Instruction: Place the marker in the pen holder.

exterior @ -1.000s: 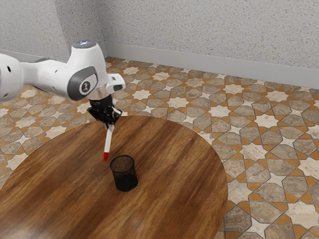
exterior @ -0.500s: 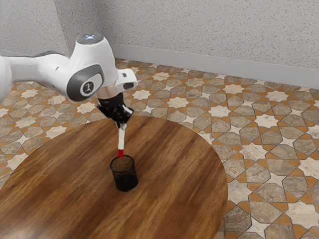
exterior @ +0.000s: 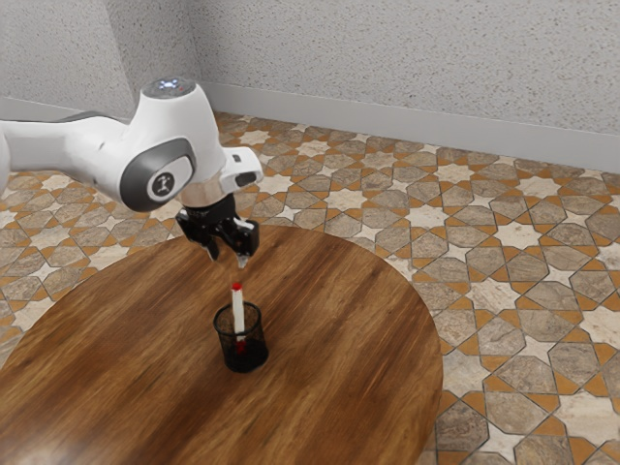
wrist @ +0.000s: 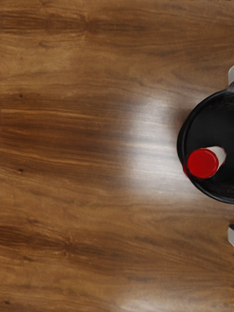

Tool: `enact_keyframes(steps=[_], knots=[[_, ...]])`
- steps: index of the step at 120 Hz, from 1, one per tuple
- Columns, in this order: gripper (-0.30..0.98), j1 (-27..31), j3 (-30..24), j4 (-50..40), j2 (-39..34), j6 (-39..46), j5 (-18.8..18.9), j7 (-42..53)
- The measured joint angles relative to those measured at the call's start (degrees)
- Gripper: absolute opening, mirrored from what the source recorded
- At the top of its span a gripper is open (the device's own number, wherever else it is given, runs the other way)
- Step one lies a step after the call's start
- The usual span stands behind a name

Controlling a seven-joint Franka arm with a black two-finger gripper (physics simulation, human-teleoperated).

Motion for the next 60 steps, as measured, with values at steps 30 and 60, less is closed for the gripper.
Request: enact_keyframes(steps=[30,60], knots=[[0.58,-1.6,3.3,11.0,4.2,-3.7,-0.3,-0.2],[0.65,0.5,6.0,29.7,7.3,-19.6,0.5,3.2]])
